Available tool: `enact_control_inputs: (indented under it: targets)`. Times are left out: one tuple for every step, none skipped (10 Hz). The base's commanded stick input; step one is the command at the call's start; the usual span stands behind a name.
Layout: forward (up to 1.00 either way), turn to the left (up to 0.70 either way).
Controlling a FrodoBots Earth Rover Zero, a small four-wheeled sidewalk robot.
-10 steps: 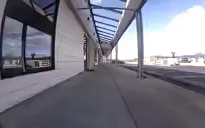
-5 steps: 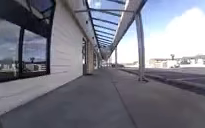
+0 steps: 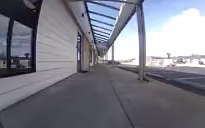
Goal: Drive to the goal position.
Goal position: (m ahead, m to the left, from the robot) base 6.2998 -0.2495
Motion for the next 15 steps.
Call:
enact_control_inputs:
  targets:
    - [0.85,0.00]
    - [0.85,0.00]
    - [0.85,0.00]
    - [0.85,0.00]
    - [0.85,0.00]
    - [0.85,0.00]
    - [0.85,0.00]
    - [0.85,0.00]
    - [0.85,0.00]
    - [0.85,0.00]
    - [0.85,0.00]
    - [0.85,0.00]
    - [0.85,0.00]
    - [0.85,0.00]
    - [0.85,0.00]
